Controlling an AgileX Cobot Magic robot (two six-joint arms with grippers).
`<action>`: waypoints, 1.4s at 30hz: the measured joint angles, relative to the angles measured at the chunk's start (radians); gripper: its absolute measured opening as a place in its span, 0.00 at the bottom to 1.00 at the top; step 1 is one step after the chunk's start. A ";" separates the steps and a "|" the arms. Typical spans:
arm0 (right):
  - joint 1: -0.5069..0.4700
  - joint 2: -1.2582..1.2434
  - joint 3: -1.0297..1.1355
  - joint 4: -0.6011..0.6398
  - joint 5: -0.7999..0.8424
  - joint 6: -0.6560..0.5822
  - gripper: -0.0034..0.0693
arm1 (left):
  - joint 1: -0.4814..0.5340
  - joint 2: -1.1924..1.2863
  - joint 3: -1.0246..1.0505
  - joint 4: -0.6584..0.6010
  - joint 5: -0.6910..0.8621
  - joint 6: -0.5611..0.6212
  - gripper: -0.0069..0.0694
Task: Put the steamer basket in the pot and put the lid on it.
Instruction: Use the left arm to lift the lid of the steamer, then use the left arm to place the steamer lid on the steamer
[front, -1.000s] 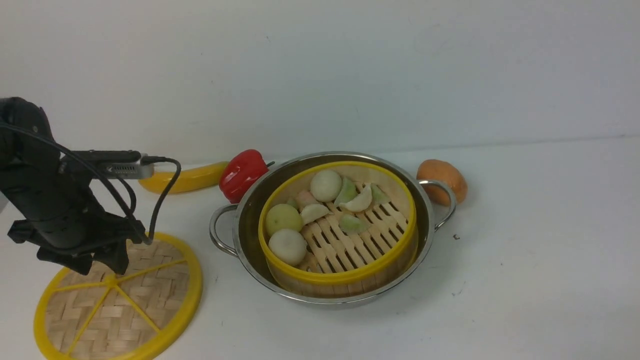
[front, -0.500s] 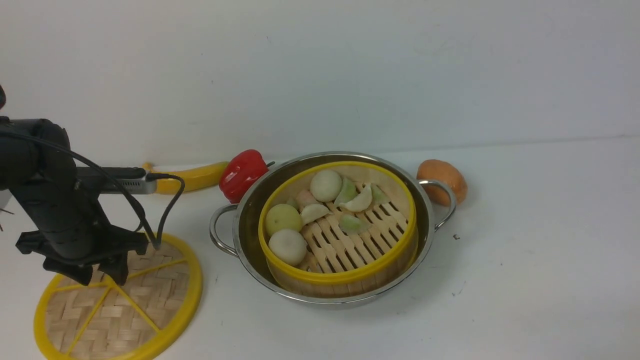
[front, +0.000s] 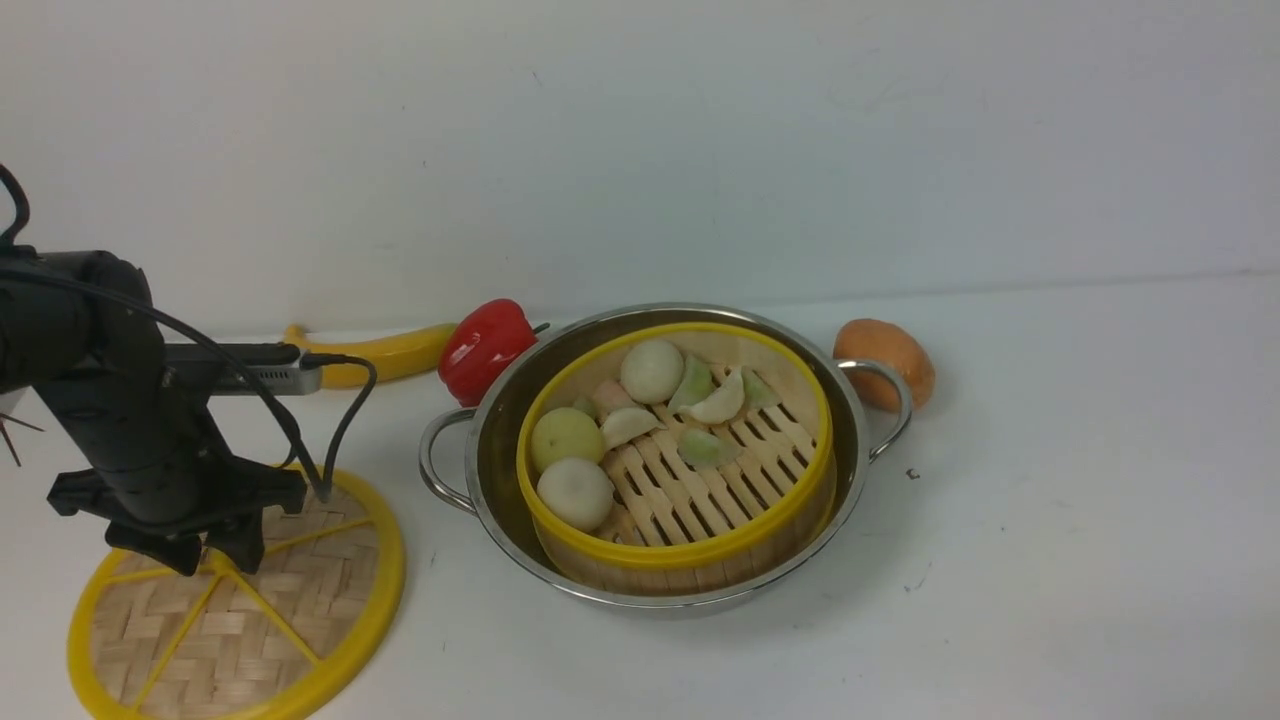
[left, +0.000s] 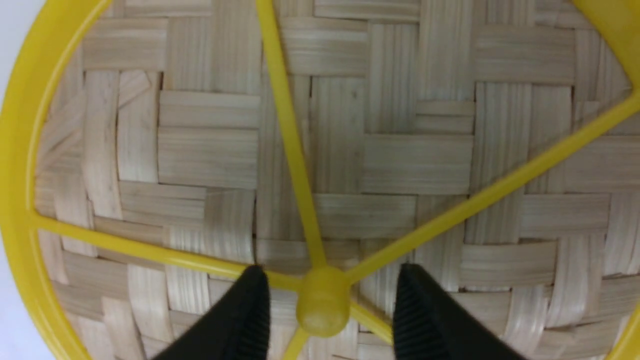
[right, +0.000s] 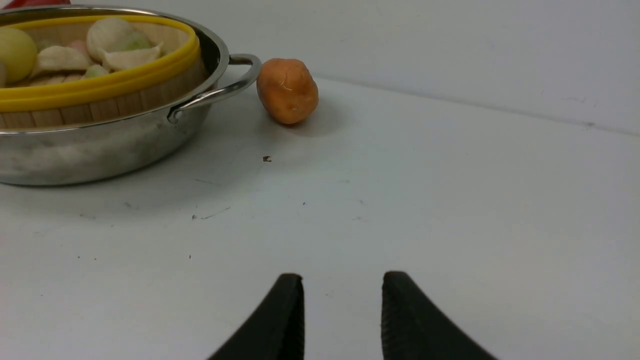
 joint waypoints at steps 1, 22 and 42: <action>0.000 0.000 0.000 0.000 0.000 0.000 0.34 | 0.000 0.000 0.000 0.000 0.000 0.000 0.47; 0.000 0.000 0.000 0.000 0.000 0.000 0.37 | 0.000 -0.011 -0.106 0.000 0.155 0.031 0.24; 0.000 0.000 0.000 0.000 0.000 0.000 0.37 | -0.099 -0.091 -0.609 -0.333 0.351 0.212 0.24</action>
